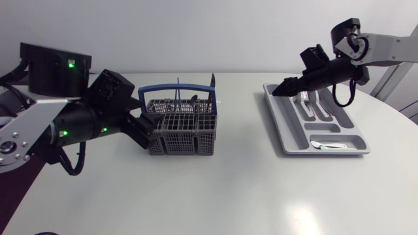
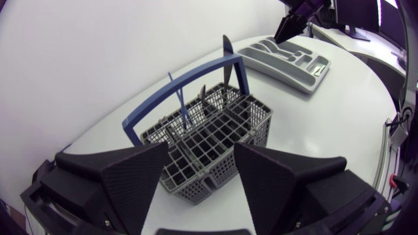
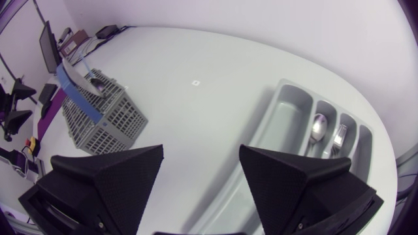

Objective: Unload the cutlery basket into the drawer organizer.

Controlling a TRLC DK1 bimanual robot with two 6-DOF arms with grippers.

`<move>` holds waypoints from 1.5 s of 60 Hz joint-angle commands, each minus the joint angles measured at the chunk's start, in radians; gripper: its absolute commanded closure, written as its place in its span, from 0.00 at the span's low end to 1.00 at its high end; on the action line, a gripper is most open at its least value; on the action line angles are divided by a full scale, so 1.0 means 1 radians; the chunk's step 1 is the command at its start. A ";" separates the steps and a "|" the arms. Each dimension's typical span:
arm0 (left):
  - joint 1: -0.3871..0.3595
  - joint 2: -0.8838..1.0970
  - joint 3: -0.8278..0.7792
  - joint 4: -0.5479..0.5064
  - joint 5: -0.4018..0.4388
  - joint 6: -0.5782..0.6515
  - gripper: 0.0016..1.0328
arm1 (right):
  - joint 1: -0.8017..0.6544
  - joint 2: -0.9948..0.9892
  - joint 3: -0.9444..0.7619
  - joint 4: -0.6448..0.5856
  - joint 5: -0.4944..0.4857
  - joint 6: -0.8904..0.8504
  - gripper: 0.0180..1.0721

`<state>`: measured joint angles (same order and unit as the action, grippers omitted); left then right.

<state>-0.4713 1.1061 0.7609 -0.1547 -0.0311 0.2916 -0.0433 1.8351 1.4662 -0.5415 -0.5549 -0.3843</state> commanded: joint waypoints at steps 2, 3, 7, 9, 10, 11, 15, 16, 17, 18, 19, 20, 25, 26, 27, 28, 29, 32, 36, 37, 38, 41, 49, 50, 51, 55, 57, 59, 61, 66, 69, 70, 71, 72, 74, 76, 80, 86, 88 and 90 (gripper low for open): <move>0.048 -0.018 -0.061 0.003 0.011 0.034 0.28 | 0.063 -0.027 -0.043 0.008 -0.013 0.050 0.20; 0.057 -0.020 -0.067 0.007 0.013 0.034 0.28 | 0.071 -0.027 -0.043 0.009 -0.013 0.055 0.20; 0.091 -0.022 -0.092 0.023 0.016 0.046 0.28 | 0.109 -0.027 -0.041 0.021 -0.013 0.082 0.20; 0.111 -0.022 -0.104 0.026 0.016 0.052 0.28 | 0.129 -0.023 -0.040 0.031 -0.013 0.097 0.20; 0.120 -0.022 -0.110 0.026 0.017 0.054 0.28 | 0.137 -0.023 -0.040 0.031 -0.013 0.102 0.20; 0.129 -0.022 -0.115 0.026 0.022 0.055 0.28 | 0.148 -0.022 -0.038 0.032 -0.013 0.107 0.20; 0.154 -0.022 -0.140 0.037 0.036 0.060 0.30 | 0.181 -0.013 -0.030 0.041 -0.008 0.127 0.21; 0.161 -0.022 -0.147 0.044 0.039 0.060 0.33 | 0.186 -0.011 -0.029 0.048 -0.007 0.133 0.22; 0.168 -0.022 -0.152 0.049 0.042 0.060 0.35 | 0.192 -0.010 -0.029 0.054 -0.005 0.142 0.23; 0.174 -0.022 -0.158 0.053 0.045 0.060 0.36 | 0.200 -0.007 -0.027 0.061 -0.004 0.150 0.25; 0.180 -0.020 -0.164 0.057 0.048 0.060 0.38 | 0.204 -0.004 -0.024 0.064 -0.002 0.156 0.26; 0.184 -0.020 -0.169 0.061 0.053 0.060 0.41 | 0.209 0.001 -0.020 0.066 -0.002 0.160 0.27; 0.209 -0.015 -0.192 0.083 0.069 0.060 0.48 | 0.224 0.030 0.008 0.074 0.000 0.182 0.34; 0.211 -0.012 -0.195 0.086 0.071 0.060 0.50 | 0.229 0.039 0.016 0.077 0.000 0.186 0.37; 0.212 -0.009 -0.198 0.092 0.074 0.060 0.52 | 0.230 0.047 0.023 0.077 0.000 0.191 0.39; 0.215 -0.005 -0.199 0.095 0.074 0.060 0.54 | 0.232 0.055 0.029 0.078 0.000 0.196 0.40; 0.218 0.000 -0.201 0.099 0.074 0.061 0.55 | 0.234 0.062 0.034 0.081 0.000 0.200 0.42; 0.230 0.018 -0.206 0.109 0.083 0.063 0.60 | 0.240 0.092 0.059 0.084 0.000 0.214 0.50; 0.246 0.049 -0.207 0.119 0.097 0.066 0.68 | 0.249 0.135 0.097 0.084 0.000 0.229 0.61; 0.249 0.054 -0.207 0.126 0.097 0.067 0.70 | 0.250 0.141 0.102 0.084 0.000 0.232 0.63; 0.250 0.061 -0.207 0.129 0.099 0.072 0.72 | 0.253 0.150 0.111 0.084 0.000 0.234 0.66; 0.258 0.080 -0.207 0.142 0.100 0.078 0.77 | 0.264 0.177 0.134 0.084 0.000 0.242 0.73; 0.272 0.130 -0.193 0.176 0.105 0.096 0.89 | 0.295 0.247 0.200 0.086 0.000 0.262 0.85; 0.276 0.136 -0.192 0.181 0.105 0.098 0.90 | 0.301 0.254 0.209 0.086 0.000 0.268 0.85; 0.278 0.141 -0.192 0.187 0.106 0.100 0.90 | 0.304 0.260 0.215 0.084 0.000 0.271 0.85; 0.286 0.164 -0.183 0.201 0.114 0.104 0.90 | 0.319 0.293 0.250 0.084 0.001 0.286 0.85; 0.287 0.170 -0.181 0.207 0.117 0.104 0.90 | 0.326 0.302 0.264 0.084 0.001 0.292 0.85; 0.290 0.179 -0.179 0.216 0.120 0.106 0.90 | 0.330 0.314 0.281 0.084 0.006 0.300 0.85; 0.292 0.184 -0.178 0.222 0.123 0.106 0.90 | 0.333 0.329 0.298 0.084 0.007 0.309 0.85; 0.295 0.204 -0.176 0.241 0.123 0.112 0.91 | 0.339 0.374 0.348 0.080 0.009 0.334 0.85; 0.300 0.215 -0.173 0.251 0.125 0.113 0.91 | 0.342 0.405 0.384 0.072 0.009 0.343 0.85; 0.301 0.218 -0.173 0.254 0.126 0.113 0.91 | 0.342 0.414 0.393 0.072 0.009 0.346 0.85; 0.304 0.224 -0.172 0.259 0.128 0.115 0.91 | 0.342 0.424 0.404 0.072 0.007 0.352 0.85; 0.307 0.225 -0.170 0.262 0.129 0.116 0.91 | 0.342 0.434 0.414 0.072 0.007 0.358 0.85; 0.310 0.233 -0.169 0.267 0.129 0.118 0.91 | 0.342 0.455 0.439 0.069 0.007 0.367 0.85; 0.315 0.238 -0.166 0.270 0.131 0.119 0.91 | 0.342 0.477 0.464 0.066 0.004 0.378 0.85; 0.323 0.248 -0.166 0.287 0.132 0.126 0.91 | 0.342 0.510 0.514 0.040 -0.005 0.384 0.85; 0.342 0.262 -0.166 0.307 0.143 0.129 0.91 | 0.352 0.521 0.525 0.023 -0.039 0.383 0.85; 0.350 0.264 -0.164 0.313 0.148 0.129 0.91 | 0.355 0.515 0.516 0.011 -0.053 0.377 0.85; 0.355 0.267 -0.164 0.320 0.149 0.130 0.91 | 0.356 0.501 0.493 0.012 -0.071 0.374 0.85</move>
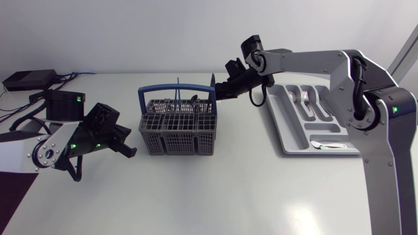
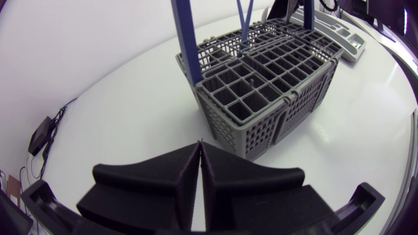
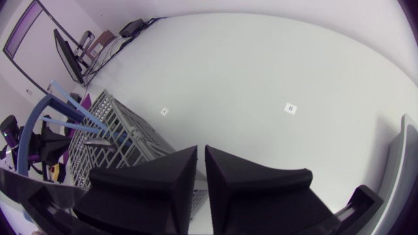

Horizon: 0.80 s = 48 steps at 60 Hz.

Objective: Unload the cutlery basket into the drawer organizer.

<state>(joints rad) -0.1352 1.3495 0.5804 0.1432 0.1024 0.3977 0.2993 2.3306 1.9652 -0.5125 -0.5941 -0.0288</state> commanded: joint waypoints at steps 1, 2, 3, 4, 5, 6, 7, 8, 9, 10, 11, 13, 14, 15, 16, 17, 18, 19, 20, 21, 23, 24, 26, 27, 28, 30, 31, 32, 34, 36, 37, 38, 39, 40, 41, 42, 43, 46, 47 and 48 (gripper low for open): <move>0.023 0.025 0.018 0.024 0.017 0.024 0.91 | 0.015 -0.004 -0.023 -0.015 -0.038 0.013 0.85; 0.025 0.025 0.018 0.025 0.020 0.026 0.91 | 0.017 -0.014 -0.038 -0.014 -0.042 0.010 0.85; 0.029 0.027 0.021 0.025 0.023 0.026 0.91 | 0.017 -0.024 -0.054 -0.008 -0.047 0.010 0.85; 0.034 0.027 0.021 0.025 0.026 0.026 0.91 | 0.017 -0.034 -0.072 -0.004 -0.050 0.007 0.85; 0.036 0.028 0.022 0.027 0.031 0.026 0.91 | 0.018 -0.043 -0.089 -0.001 -0.053 0.006 0.86; 0.037 0.030 0.024 0.029 0.033 0.026 0.91 | 0.018 -0.054 -0.104 0.000 -0.059 0.003 0.86; 0.037 0.031 0.024 0.030 0.034 0.026 0.91 | 0.020 -0.065 -0.121 0.002 -0.064 -0.002 0.86; 0.039 0.031 0.024 0.032 0.037 0.026 0.91 | 0.020 -0.073 -0.135 0.003 -0.070 -0.005 0.86; 0.042 0.031 0.026 0.033 0.039 0.026 0.91 | 0.021 -0.085 -0.155 0.008 -0.078 -0.008 0.86; 0.043 0.033 0.026 0.036 0.040 0.026 0.91 | 0.021 -0.099 -0.177 0.016 -0.082 -0.008 0.86; 0.046 0.034 0.026 0.039 0.042 0.026 0.91 | 0.023 -0.109 -0.193 0.020 -0.085 -0.008 0.86; 0.051 0.037 0.029 0.042 0.043 0.027 0.91 | 0.027 -0.131 -0.227 0.029 -0.085 -0.008 0.86; 0.051 0.039 0.029 0.044 0.043 0.027 0.91 | 0.031 -0.142 -0.244 0.031 -0.085 -0.008 0.86; 0.055 0.043 0.030 0.049 0.046 0.027 0.91 | 0.034 -0.155 -0.262 0.035 -0.088 -0.013 0.86; 0.059 0.045 0.032 0.052 0.049 0.027 0.91 | 0.037 -0.171 -0.284 0.039 -0.093 -0.017 0.86; 0.062 0.048 0.033 0.055 0.049 0.027 0.91 | 0.038 -0.180 -0.298 0.043 -0.095 -0.017 0.86; 0.065 0.051 0.033 0.058 0.049 0.027 0.91 | 0.041 -0.194 -0.316 0.046 -0.096 -0.017 0.86; 0.069 0.056 0.035 0.064 0.051 0.027 0.91 | 0.044 -0.209 -0.336 0.051 -0.098 -0.019 0.86; 0.074 0.057 0.035 0.065 0.053 0.029 0.91 | 0.047 -0.223 -0.356 0.055 -0.101 -0.020 0.86; 0.080 0.059 0.035 0.067 0.059 0.029 0.91 | 0.050 -0.241 -0.379 0.058 -0.102 -0.022 0.86; 0.092 0.062 0.036 0.068 0.068 0.029 0.91 | 0.058 -0.267 -0.411 0.062 -0.105 -0.025 0.86; 0.100 0.062 0.036 0.070 0.071 0.029 0.91 | 0.061 -0.281 -0.427 0.063 -0.105 -0.028 0.86; 0.111 0.062 0.036 0.073 0.072 0.029 0.91 | 0.069 -0.312 -0.468 0.075 -0.104 -0.029 0.86; 0.118 0.062 0.036 0.073 0.077 0.029 0.91 | 0.070 -0.323 -0.480 0.080 -0.104 -0.029 0.86; 0.131 0.062 0.036 0.076 0.082 0.029 0.91 | 0.072 -0.336 -0.496 0.086 -0.104 -0.029 0.86; 0.148 0.065 0.036 0.081 0.089 0.027 0.91 | 0.070 -0.352 -0.511 0.092 -0.095 -0.029 0.86; 0.157 0.065 0.038 0.082 0.094 0.026 0.91 | 0.069 -0.355 -0.516 0.095 -0.092 -0.029 0.86; 0.167 0.065 0.038 0.082 0.099 0.026 0.91 | 0.066 -0.359 -0.520 0.100 -0.090 -0.028 0.86; 0.187 0.066 0.041 0.084 0.105 0.024 0.91 | 0.057 -0.359 -0.517 0.100 -0.088 -0.026 0.86; 0.203 0.073 0.044 0.084 0.112 0.024 0.91 | 0.041 -0.356 -0.509 0.101 -0.081 -0.023 0.86; 0.209 0.076 0.044 0.084 0.114 0.024 0.91 | 0.037 -0.353 -0.505 0.106 -0.075 -0.023 0.86; 0.215 0.079 0.045 0.084 0.114 0.024 0.91 | 0.032 -0.349 -0.499 0.108 -0.070 -0.022 0.86; 0.220 0.083 0.047 0.085 0.115 0.024 0.91 | 0.026 -0.341 -0.489 0.109 -0.067 -0.017 0.86; 0.221 0.086 0.049 0.085 0.117 0.024 0.91 | 0.023 -0.333 -0.482 0.109 -0.067 -0.013 0.86; 0.223 0.088 0.049 0.085 0.120 0.024 0.91 | 0.018 -0.326 -0.473 0.109 -0.067 -0.011 0.86; 0.224 0.091 0.050 0.087 0.123 0.024 0.91 | 0.014 -0.317 -0.462 0.111 -0.065 -0.008 0.86; 0.224 0.096 0.050 0.088 0.123 0.024 0.91 | 0.012 -0.310 -0.454 0.112 -0.064 -0.003 0.86; 0.223 0.099 0.049 0.088 0.126 0.023 0.91 | 0.006 -0.275 -0.420 0.118 -0.064 0.015 0.86; 0.221 0.099 0.047 0.088 0.126 0.024 0.91 | 0.003 -0.261 -0.408 0.121 -0.064 0.024 0.86; 0.220 0.099 0.045 0.088 0.126 0.024 0.91 | 0.003 -0.249 -0.396 0.121 -0.064 0.030 0.86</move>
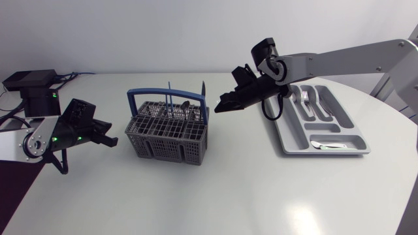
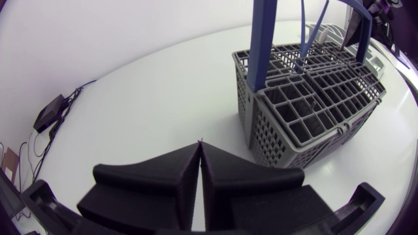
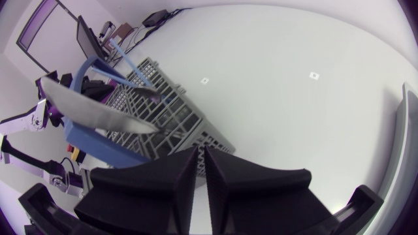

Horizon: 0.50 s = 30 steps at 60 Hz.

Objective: Unload the cutlery basket into the drawer organizer.

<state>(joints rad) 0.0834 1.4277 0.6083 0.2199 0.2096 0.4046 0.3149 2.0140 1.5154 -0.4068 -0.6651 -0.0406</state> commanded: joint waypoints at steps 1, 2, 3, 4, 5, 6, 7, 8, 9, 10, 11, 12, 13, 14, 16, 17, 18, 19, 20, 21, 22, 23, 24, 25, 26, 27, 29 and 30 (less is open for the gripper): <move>-0.002 0.020 0.016 0.012 0.019 0.017 0.91 | -0.013 0.078 0.065 0.019 0.005 0.045 0.86; -0.004 0.020 0.016 0.012 0.019 0.017 0.91 | -0.013 0.088 0.074 0.019 0.005 0.048 0.86; -0.005 0.020 0.015 0.012 0.020 0.017 0.91 | -0.011 0.098 0.083 0.020 0.005 0.053 0.86; -0.007 0.019 0.015 0.012 0.020 0.017 0.91 | -0.010 0.107 0.094 0.022 0.004 0.058 0.86; -0.010 0.019 0.015 0.012 0.022 0.017 0.91 | -0.008 0.117 0.104 0.023 0.002 0.062 0.86; -0.011 0.019 0.013 0.013 0.024 0.017 0.91 | -0.007 0.124 0.114 0.026 0.001 0.068 0.86; -0.013 0.019 0.013 0.012 0.025 0.017 0.91 | -0.005 0.132 0.123 0.029 -0.001 0.073 0.86; -0.013 0.019 0.013 0.013 0.025 0.017 0.91 | -0.002 0.140 0.131 0.029 -0.001 0.076 0.86; -0.014 0.017 0.013 0.012 0.025 0.017 0.91 | 0.001 0.146 0.138 0.029 -0.002 0.079 0.86; -0.017 0.017 0.013 0.012 0.025 0.017 0.91 | 0.004 0.155 0.149 0.029 -0.002 0.084 0.86; -0.020 0.019 0.013 0.013 0.025 0.016 0.91 | 0.006 0.160 0.158 0.029 -0.004 0.087 0.86; -0.025 0.017 0.013 0.012 0.025 0.016 0.91 | 0.009 0.169 0.166 0.029 -0.004 0.093 0.86; -0.030 0.017 0.013 0.012 0.025 0.014 0.91 | 0.013 0.177 0.177 0.029 -0.005 0.096 0.86; -0.033 0.017 0.013 0.013 0.025 0.014 0.91 | 0.015 0.183 0.184 0.029 -0.010 0.100 0.86; -0.036 0.019 0.011 0.013 0.025 0.013 0.91 | 0.018 0.192 0.197 0.029 -0.014 0.107 0.86; -0.039 0.019 0.011 0.013 0.025 0.010 0.91 | 0.021 0.198 0.204 0.028 -0.019 0.111 0.86; -0.042 0.019 0.011 0.015 0.025 0.010 0.91 | 0.023 0.204 0.212 0.026 -0.025 0.114 0.86; -0.047 0.019 0.011 0.015 0.025 0.010 0.91 | 0.026 0.206 0.215 0.023 -0.028 0.116 0.86; -0.051 0.019 0.011 0.016 0.024 0.010 0.91 | 0.027 0.209 0.220 0.022 -0.034 0.116 0.86; -0.053 0.019 0.011 0.016 0.025 0.010 0.91 | 0.029 0.209 0.220 0.022 -0.039 0.116 0.86; -0.057 0.020 0.011 0.022 0.025 0.010 0.91 | 0.030 0.209 0.218 0.022 -0.045 0.116 0.86; -0.059 0.022 0.011 0.029 0.025 0.008 0.91 | 0.032 0.207 0.216 0.022 -0.051 0.116 0.86; -0.060 0.025 0.011 0.033 0.025 0.008 0.91 | 0.033 0.206 0.213 0.022 -0.059 0.116 0.86; -0.062 0.028 0.015 0.036 0.025 0.008 0.91 | 0.035 0.203 0.210 0.022 -0.067 0.114 0.86; -0.062 0.031 0.016 0.041 0.025 0.007 0.91 | 0.036 0.200 0.204 0.022 -0.074 0.114 0.86; -0.065 0.036 0.019 0.042 0.025 0.007 0.91 | 0.038 0.195 0.200 0.022 -0.079 0.114 0.86; -0.071 0.043 0.025 0.042 0.024 0.007 0.91 | 0.041 0.184 0.186 0.022 -0.085 0.111 0.86; -0.074 0.050 0.030 0.044 0.025 0.007 0.91 | 0.044 0.177 0.175 0.022 -0.087 0.110 0.86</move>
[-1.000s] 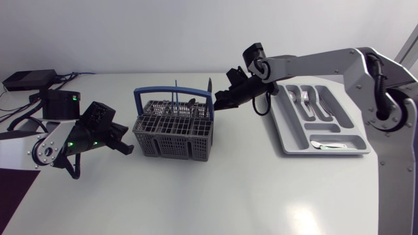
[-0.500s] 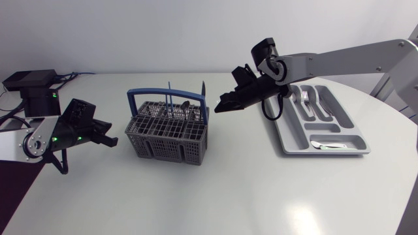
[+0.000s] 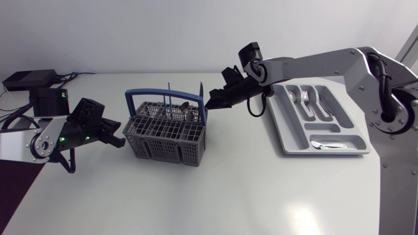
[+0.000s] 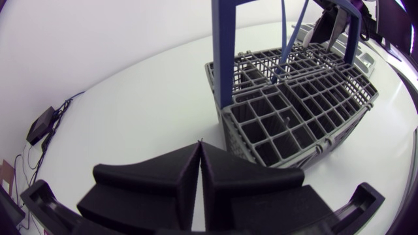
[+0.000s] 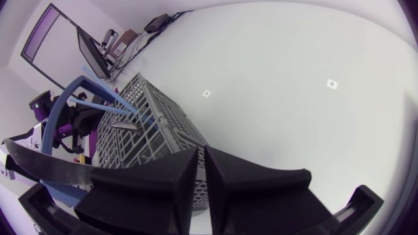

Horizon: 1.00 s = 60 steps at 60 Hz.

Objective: Unload the cutlery basket into the drawer organizer.

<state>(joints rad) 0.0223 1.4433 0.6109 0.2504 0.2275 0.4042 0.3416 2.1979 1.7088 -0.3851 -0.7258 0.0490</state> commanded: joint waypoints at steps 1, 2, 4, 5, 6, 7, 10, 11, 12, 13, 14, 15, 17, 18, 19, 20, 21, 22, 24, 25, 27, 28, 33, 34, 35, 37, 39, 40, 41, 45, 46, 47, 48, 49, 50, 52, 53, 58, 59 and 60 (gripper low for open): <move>-0.016 0.037 0.030 0.015 0.007 0.007 0.91 | 0.017 -0.013 -0.026 0.000 -0.027 0.018 0.86; -0.018 0.042 0.032 0.016 0.006 0.005 0.91 | 0.020 -0.021 -0.035 0.000 -0.029 0.012 0.86; -0.021 0.048 0.038 0.018 0.006 0.004 0.91 | 0.023 -0.036 -0.055 0.000 -0.032 0.008 0.86; -0.024 0.051 0.041 0.018 0.007 0.004 0.91 | 0.025 -0.046 -0.067 0.002 -0.034 0.005 0.86; -0.025 0.057 0.043 0.020 0.007 0.004 0.91 | 0.027 -0.052 -0.077 0.002 -0.034 0.002 0.86; -0.027 0.058 0.047 0.021 0.007 0.002 0.91 | 0.028 -0.060 -0.086 0.002 -0.032 -0.001 0.86; -0.032 0.069 0.056 0.021 0.007 -0.001 0.91 | 0.031 -0.081 -0.117 0.003 -0.034 -0.006 0.86; -0.033 0.074 0.058 0.021 0.007 -0.002 0.91 | 0.033 -0.087 -0.124 0.003 -0.034 -0.008 0.86; -0.036 0.075 0.061 0.021 0.007 -0.002 0.91 | 0.033 -0.095 -0.133 0.003 -0.034 -0.009 0.86; -0.039 0.078 0.062 0.021 0.007 -0.002 0.91 | 0.036 -0.104 -0.147 0.003 -0.034 -0.014 0.86; -0.041 0.078 0.064 0.021 0.007 -0.004 0.91 | 0.037 -0.110 -0.153 0.003 -0.034 -0.014 0.86; -0.045 0.080 0.067 0.021 0.007 -0.004 0.91 | 0.039 -0.118 -0.163 0.003 -0.034 -0.015 0.86; -0.050 0.081 0.070 0.021 0.007 -0.005 0.91 | 0.043 -0.129 -0.179 0.005 -0.034 -0.018 0.86; -0.051 0.083 0.072 0.021 0.007 -0.005 0.91 | 0.045 -0.138 -0.189 0.005 -0.034 -0.020 0.86; -0.053 0.085 0.073 0.021 0.007 -0.008 0.91 | 0.048 -0.145 -0.199 0.005 -0.034 -0.023 0.86; -0.055 0.085 0.075 0.021 0.007 -0.010 0.91 | 0.051 -0.152 -0.209 0.005 -0.034 -0.024 0.86; -0.056 0.085 0.076 0.021 0.007 -0.010 0.91 | 0.054 -0.158 -0.216 0.006 -0.034 -0.024 0.86; -0.059 0.086 0.078 0.021 0.007 -0.010 0.91 | 0.056 -0.164 -0.225 0.008 -0.034 -0.026 0.86; -0.062 0.086 0.079 0.021 0.007 -0.010 0.91 | 0.063 -0.178 -0.245 0.011 -0.034 -0.026 0.86; -0.067 0.086 0.081 0.021 0.007 -0.011 0.91 | 0.065 -0.182 -0.253 0.011 -0.034 -0.026 0.86; -0.074 0.088 0.082 0.020 0.009 -0.011 0.91 | 0.069 -0.196 -0.273 0.014 -0.034 -0.028 0.86; -0.078 0.088 0.082 0.020 0.009 -0.011 0.91 | 0.071 -0.202 -0.282 0.015 -0.034 -0.029 0.86; -0.094 0.091 0.084 0.020 0.009 -0.016 0.91 | 0.079 -0.237 -0.331 0.028 -0.034 -0.029 0.86; -0.097 0.091 0.084 0.020 0.009 -0.016 0.91 | 0.079 -0.245 -0.341 0.028 -0.034 -0.029 0.86; -0.105 0.092 0.085 0.018 0.009 -0.018 0.91 | 0.079 -0.253 -0.350 0.029 -0.034 -0.029 0.86; -0.111 0.094 0.087 0.016 0.009 -0.019 0.91 | 0.079 -0.268 -0.370 0.032 -0.032 -0.029 0.86; -0.125 0.095 0.092 0.013 0.009 -0.022 0.91 | 0.080 -0.285 -0.391 0.037 -0.032 -0.029 0.86; -0.131 0.095 0.093 0.013 0.009 -0.022 0.91 | 0.079 -0.293 -0.399 0.037 -0.032 -0.029 0.86; -0.136 0.097 0.096 0.012 0.009 -0.024 0.91 | 0.079 -0.302 -0.411 0.037 -0.032 -0.029 0.86; -0.160 0.109 0.115 0.006 0.007 -0.025 0.92 | 0.076 -0.339 -0.452 0.037 -0.030 -0.031 0.86; -0.167 0.115 0.124 0.003 0.006 -0.027 0.92 | 0.073 -0.351 -0.465 0.034 -0.030 -0.032 0.86; -0.174 0.118 0.130 0.000 0.004 -0.028 0.92 | 0.073 -0.360 -0.474 0.034 -0.030 -0.032 0.86; -0.183 0.121 0.138 -0.007 0.004 -0.030 0.92 | 0.069 -0.371 -0.488 0.032 -0.030 -0.034 0.86; -0.188 0.126 0.145 -0.011 0.004 -0.030 0.92 | 0.068 -0.382 -0.497 0.029 -0.030 -0.034 0.86; -0.194 0.132 0.155 -0.013 0.003 -0.030 0.92 | 0.066 -0.394 -0.511 0.029 -0.029 -0.034 0.86; -0.213 0.144 0.170 -0.019 -0.001 -0.031 0.92 | 0.063 -0.417 -0.535 0.028 -0.027 -0.037 0.86; -0.222 0.154 0.181 -0.020 -0.007 -0.031 0.92 | 0.062 -0.428 -0.546 0.026 -0.027 -0.041 0.86; -0.269 0.192 0.230 -0.022 -0.033 -0.038 0.92 | 0.046 -0.489 -0.604 0.023 -0.027 -0.046 0.86; -0.275 0.200 0.240 -0.025 -0.039 -0.038 0.92 | 0.045 -0.501 -0.617 0.022 -0.026 -0.046 0.86; -0.280 0.207 0.251 -0.026 -0.042 -0.038 0.92 | 0.042 -0.510 -0.624 0.017 -0.026 -0.049 0.86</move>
<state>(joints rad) -0.2153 1.6035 0.7963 0.2333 0.1856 0.3885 0.3843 1.7500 1.1419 -0.3634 -0.7372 0.0147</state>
